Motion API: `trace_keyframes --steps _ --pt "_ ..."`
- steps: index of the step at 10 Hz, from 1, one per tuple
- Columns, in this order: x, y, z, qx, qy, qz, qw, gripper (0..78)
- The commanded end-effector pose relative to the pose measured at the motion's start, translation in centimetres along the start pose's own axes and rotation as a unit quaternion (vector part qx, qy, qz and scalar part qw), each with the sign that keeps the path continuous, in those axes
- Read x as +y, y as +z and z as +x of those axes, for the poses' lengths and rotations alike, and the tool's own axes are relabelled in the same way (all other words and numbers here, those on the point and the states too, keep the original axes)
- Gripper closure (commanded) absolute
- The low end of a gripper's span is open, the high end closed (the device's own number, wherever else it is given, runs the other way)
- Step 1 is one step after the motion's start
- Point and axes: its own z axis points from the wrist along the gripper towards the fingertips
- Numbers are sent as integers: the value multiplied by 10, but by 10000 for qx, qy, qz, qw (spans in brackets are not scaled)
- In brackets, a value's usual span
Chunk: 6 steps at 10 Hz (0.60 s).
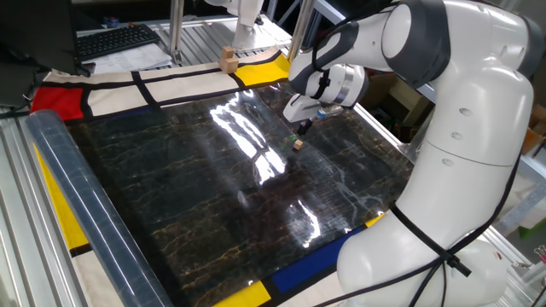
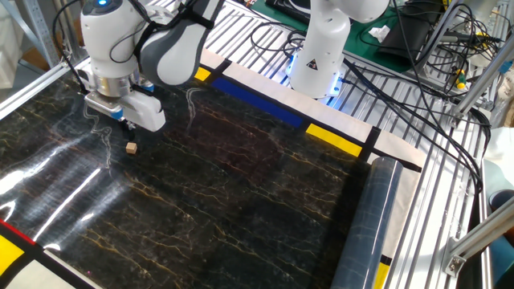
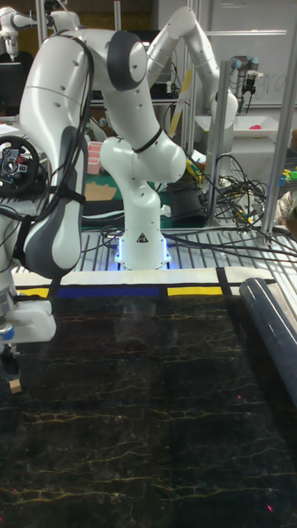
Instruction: Hold a small block with the gripper and sweep it from left to right on the table
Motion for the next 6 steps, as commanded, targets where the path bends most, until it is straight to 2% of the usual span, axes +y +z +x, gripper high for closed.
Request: trace_keyframes --steps 1,4,5,6 --pt "-1 -1 -1 405 -81 -172 9990 776" --pt "-1 -1 -1 798 -104 127 9967 776" --pt "-1 -1 -1 862 -123 149 9961 776" --pt "-1 -1 -1 890 -194 91 9958 776"
